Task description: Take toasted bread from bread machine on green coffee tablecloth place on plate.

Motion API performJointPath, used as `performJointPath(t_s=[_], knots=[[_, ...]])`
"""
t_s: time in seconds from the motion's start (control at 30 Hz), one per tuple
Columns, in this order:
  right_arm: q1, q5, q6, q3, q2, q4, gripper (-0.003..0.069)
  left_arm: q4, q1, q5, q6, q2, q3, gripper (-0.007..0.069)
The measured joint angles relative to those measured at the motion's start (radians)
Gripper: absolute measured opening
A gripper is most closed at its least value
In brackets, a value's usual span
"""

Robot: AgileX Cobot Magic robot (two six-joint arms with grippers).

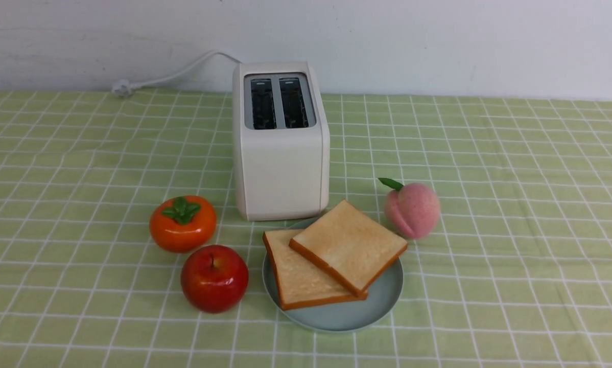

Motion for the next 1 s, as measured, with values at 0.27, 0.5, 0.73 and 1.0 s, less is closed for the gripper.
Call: performJointPath(t_s=[0.27,0.5,0.73,1.0], knots=[[0.000,0.000,0.000,0.000,0.000,0.000,0.0003,0.000,0.000,0.001,0.000,0.000,0.000,-0.0013],[0.000,0.000,0.000,0.000,0.000,0.000,0.0007,0.000,0.000,0.001,0.000,0.000,0.000,-0.0013],[0.000,0.000,0.000,0.000,0.000,0.000,0.0013,0.000,0.000,0.001,0.000,0.000,0.000,-0.0013],[0.000,0.000,0.000,0.000,0.000,0.000,0.0022,0.000,0.000,0.002,-0.003,0.000,0.000,-0.0009]])
